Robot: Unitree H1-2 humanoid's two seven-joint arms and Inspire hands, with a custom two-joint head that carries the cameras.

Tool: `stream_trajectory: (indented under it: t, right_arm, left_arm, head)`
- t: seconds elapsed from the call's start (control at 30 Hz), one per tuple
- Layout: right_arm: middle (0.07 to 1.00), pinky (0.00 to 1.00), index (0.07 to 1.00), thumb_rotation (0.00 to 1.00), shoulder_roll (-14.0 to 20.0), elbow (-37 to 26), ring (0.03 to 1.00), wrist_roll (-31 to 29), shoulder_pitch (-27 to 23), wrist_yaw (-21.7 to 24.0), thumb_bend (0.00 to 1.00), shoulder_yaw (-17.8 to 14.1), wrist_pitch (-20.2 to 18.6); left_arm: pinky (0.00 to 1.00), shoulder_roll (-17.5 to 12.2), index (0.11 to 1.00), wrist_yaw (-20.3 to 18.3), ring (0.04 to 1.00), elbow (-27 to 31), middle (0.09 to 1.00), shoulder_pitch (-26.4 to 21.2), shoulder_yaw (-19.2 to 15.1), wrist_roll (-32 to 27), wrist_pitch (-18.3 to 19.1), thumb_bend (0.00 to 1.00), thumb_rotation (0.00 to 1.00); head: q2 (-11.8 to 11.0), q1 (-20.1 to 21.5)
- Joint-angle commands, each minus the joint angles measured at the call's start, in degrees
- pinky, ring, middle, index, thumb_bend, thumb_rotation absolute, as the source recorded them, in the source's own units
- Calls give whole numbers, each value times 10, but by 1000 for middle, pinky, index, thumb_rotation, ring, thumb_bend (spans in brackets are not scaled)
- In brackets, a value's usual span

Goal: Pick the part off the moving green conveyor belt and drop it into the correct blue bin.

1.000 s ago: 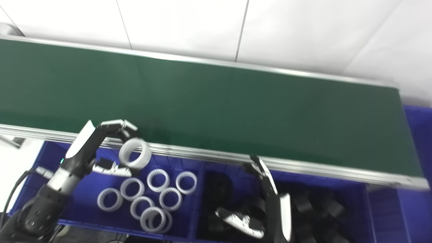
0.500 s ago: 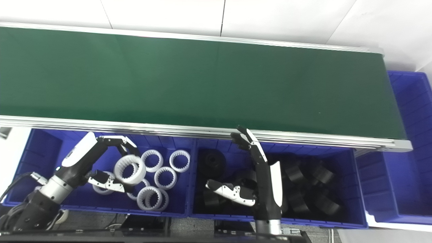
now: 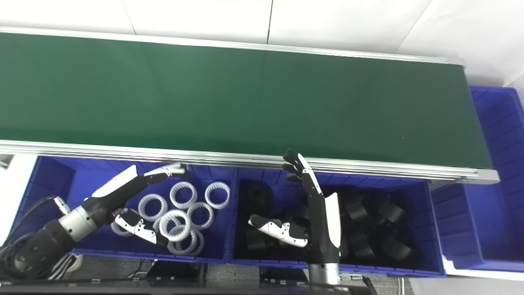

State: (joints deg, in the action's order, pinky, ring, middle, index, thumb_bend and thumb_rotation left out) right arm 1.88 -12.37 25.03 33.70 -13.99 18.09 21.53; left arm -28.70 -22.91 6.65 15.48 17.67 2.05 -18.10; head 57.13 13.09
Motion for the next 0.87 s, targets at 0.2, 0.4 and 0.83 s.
stream_trajectory:
  t: [0.2, 0.4, 0.83]
  right_arm:
    - [901, 804, 925, 501, 0, -6, 868, -20, 20, 37, 852, 2, -7]
    - [913, 808, 936, 486, 3, 15, 878, -22, 21, 54, 864, 0, -10]
    - [905, 791, 939, 494, 6, 42, 882, -11, 20, 57, 862, -5, -4]
  left_arm:
    - [989, 45, 1000, -39, 1000, -39, 1000, 12, -10, -127, -50, 1000, 320]
    - [926, 70, 1000, -50, 999, -72, 1000, 26, -27, -163, -66, 934, 300]
    - [820, 95, 973, -70, 907, -96, 961, 40, -52, -167, -86, 802, 182]
  head:
    - [-51, -11]
    - [-83, -17]
    - [-119, -25]
